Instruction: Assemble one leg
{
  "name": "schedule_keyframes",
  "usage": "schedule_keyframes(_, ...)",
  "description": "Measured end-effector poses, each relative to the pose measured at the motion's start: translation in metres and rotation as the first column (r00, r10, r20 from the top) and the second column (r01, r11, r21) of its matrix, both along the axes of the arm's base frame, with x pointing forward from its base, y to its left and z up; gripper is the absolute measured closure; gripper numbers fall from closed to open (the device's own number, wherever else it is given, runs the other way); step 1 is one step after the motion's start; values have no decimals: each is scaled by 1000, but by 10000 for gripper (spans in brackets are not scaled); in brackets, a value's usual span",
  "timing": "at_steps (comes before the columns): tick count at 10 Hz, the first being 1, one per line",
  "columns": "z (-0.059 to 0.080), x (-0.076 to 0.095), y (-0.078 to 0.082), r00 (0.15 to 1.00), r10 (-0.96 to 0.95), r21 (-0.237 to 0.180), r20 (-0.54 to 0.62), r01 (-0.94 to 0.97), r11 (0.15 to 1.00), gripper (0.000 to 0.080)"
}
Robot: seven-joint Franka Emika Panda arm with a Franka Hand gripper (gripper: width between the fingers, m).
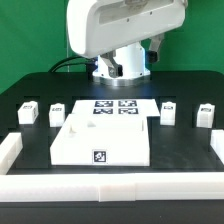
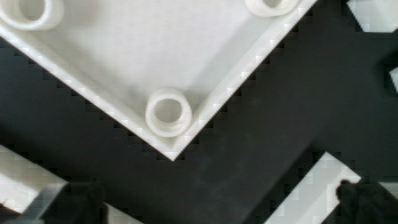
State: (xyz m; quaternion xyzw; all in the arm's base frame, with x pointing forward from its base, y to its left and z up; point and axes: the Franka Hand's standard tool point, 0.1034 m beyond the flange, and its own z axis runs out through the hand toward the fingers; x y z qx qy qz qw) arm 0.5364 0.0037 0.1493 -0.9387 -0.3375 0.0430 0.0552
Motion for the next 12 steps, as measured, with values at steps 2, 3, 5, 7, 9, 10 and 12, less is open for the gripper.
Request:
schedule_keyframes(2,-5,-5,-6,998,60,2,31,-60,998,150)
schedule_keyframes(3,-13,-11,-15,984,152,-1,92,-152,988,150)
schedule_keyframes(5,-32,-26,-31,922,324,-45,213,-322,946,150)
schedule_keyframes(7,-59,-42,-35,895,355,-91,270,-343,935,150)
schedule_keyframes(9,-63,-42,-35,901,348,-83,258,-338,937,150)
schedule_keyframes(10,-63,-43,-35,901,348,-83,258,-338,937,150)
schedule_keyframes(12,-64,-43,-35,902,348,-82,257,-338,937,150)
